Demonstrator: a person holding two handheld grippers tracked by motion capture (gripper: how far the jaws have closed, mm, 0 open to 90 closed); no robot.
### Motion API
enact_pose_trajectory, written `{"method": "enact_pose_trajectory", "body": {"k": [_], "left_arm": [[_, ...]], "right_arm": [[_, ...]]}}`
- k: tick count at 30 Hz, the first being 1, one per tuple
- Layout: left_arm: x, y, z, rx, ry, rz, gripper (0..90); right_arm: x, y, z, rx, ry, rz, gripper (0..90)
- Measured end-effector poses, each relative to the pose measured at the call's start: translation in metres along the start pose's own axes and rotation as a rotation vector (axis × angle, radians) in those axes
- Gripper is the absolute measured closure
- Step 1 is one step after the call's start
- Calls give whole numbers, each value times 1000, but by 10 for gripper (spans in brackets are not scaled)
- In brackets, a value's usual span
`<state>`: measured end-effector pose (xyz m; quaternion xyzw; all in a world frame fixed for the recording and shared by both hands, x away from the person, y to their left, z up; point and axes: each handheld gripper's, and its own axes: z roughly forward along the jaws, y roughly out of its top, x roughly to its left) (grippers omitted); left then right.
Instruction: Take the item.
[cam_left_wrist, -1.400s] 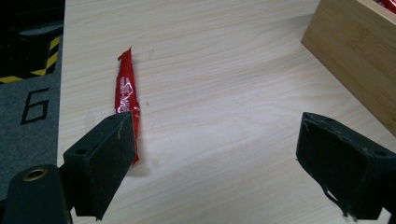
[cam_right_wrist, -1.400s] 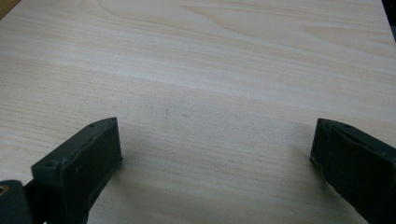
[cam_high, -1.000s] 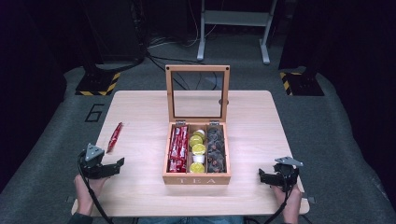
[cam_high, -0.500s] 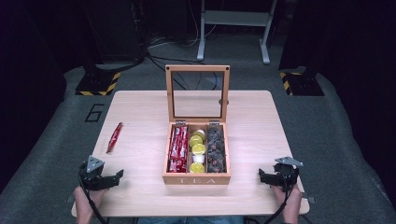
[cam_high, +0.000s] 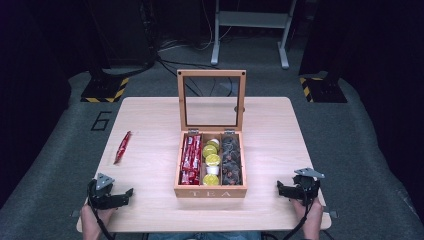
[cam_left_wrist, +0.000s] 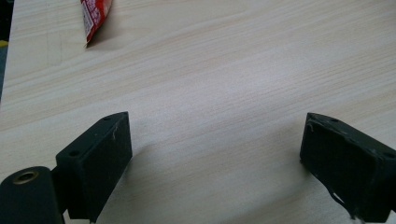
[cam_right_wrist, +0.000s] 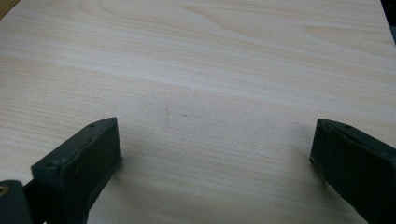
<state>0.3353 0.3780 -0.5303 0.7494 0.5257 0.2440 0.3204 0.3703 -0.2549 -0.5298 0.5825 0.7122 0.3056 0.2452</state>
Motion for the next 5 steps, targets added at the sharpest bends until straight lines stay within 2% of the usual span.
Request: {"method": "enact_pose_trajectory", "body": {"k": [5], "left_arm": [[1, 1, 2, -9, -8, -5, 89]], "right_arm": [[0, 0, 0, -2, -2, 0, 12]]}}
